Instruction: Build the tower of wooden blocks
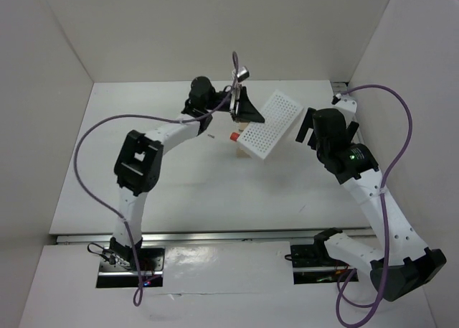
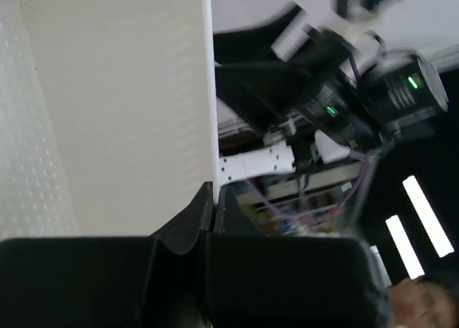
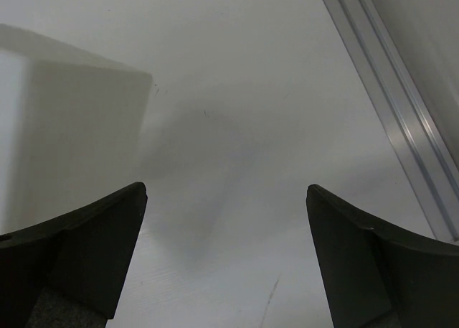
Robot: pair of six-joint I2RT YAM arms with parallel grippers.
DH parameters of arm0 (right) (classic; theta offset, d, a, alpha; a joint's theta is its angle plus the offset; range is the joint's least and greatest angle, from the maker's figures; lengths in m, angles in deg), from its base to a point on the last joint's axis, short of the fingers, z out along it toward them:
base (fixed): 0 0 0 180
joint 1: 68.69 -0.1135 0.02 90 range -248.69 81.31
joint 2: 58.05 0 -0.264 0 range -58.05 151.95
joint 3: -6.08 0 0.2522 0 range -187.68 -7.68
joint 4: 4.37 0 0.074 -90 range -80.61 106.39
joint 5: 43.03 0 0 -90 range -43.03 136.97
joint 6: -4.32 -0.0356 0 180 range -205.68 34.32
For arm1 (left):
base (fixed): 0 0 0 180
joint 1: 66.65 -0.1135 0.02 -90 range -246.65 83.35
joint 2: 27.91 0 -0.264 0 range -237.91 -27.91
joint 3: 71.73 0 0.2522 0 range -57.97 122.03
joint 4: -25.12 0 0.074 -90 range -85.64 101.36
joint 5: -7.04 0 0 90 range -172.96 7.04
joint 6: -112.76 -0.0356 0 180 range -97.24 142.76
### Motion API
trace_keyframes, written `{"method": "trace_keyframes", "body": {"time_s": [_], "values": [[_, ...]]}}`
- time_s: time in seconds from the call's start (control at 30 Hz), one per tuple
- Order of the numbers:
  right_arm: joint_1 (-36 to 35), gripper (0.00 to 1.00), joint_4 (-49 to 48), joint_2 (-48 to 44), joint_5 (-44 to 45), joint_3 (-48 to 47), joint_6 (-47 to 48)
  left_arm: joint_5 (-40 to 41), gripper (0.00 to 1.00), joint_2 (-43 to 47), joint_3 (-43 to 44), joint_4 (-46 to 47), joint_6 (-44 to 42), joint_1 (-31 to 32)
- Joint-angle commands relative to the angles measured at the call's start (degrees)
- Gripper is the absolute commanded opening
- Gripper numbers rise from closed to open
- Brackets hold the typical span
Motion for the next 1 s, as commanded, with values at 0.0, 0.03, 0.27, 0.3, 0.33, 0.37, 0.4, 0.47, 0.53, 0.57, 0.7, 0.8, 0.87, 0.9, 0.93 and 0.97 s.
{"method": "trace_keyframes", "body": {"time_s": [0.0,0.03,0.27,0.3,0.33,0.37,0.4,0.47,0.53,0.57,0.7,0.8,0.87,0.9,0.93,0.97], "values": [[0.3,0.99,-2.9,0.3,-1.4,0.1,-0.3,-0.5,0.00,14.9,3.2,-42.2,-40.8,-2.7],[0.3,0.99,-3.6,0.8,-1.4,0.1,-0.3,1.2,0.00,15.5,5.1,-51.0,-46.2,-3.4],[0.3,0.99,-5.5,2.0,-4.2,0.7,-0.3,26.1,0.00,21.1,7.3,-88.4,-69.1,-13.1],[0.3,0.99,-6.4,2.0,-6.4,1.5,-0.3,29.6,0.00,22.2,5.9,-90.1,-70.5,-15.7],[0.3,0.99,-7.0,2.5,-7.7,2.4,-0.3,34.6,0.00,22.2,4.7,-90.9,-73.2,-17.1],[0.3,0.99,-7.7,2.5,-11.0,2.9,-0.3,36.9,0.00,23.0,4.0,-91.5,-74.3,-18.3],[0.3,0.99,-9.5,3.8,-13.7,3.5,-0.3,38.7,0.00,23.0,3.9,-91.5,-75.8,-20.6],[0.3,0.99,-10.1,6.0,-18.5,3.5,0.6,49.3,0.00,21.3,5.4,-94.4,-78.2,-22.2],[0.3,0.99,-10.1,10.3,-24.1,3.5,1.2,59.3,0.00,18.7,8.2,-97.8,-80.7,-23.4],[-0.2,0.99,-10.1,11.6,-25.1,3.5,1.2,62.7,0.00,18.0,8.8,-98.5,-81.5,-23.4],[-3.4,0.99,-12.0,17.5,-26.2,3.0,0.5,76.9,0.00,14.8,9.8,-100.6,-84.7,-23.4],[-5.9,0.99,-13.1,20.0,-26.2,3.5,-0.2,84.5,0.00,11.7,10.4,-100.1,-85.3,-25.3],[-6.6,0.99,-13.8,20.5,-25.4,3.5,-1.3,83.0,0.00,10.2,11.1,-99.4,-84.7,-26.7],[-6.6,0.99,-14.3,21.2,-25.4,3.5,-1.3,82.3,0.00,9.5,11.1,-98.3,-84.7,-27.3],[-7.1,0.99,-14.3,21.2,-24.8,3.5,-1.3,82.3,0.00,8.4,11.1,-98.3,-84.0,-27.9],[-7.1,0.99,-14.3,21.2,-24.8,3.5,-1.3,84.6,0.00,7.8,11.1,-97.5,-84.0,-28.4]]}}
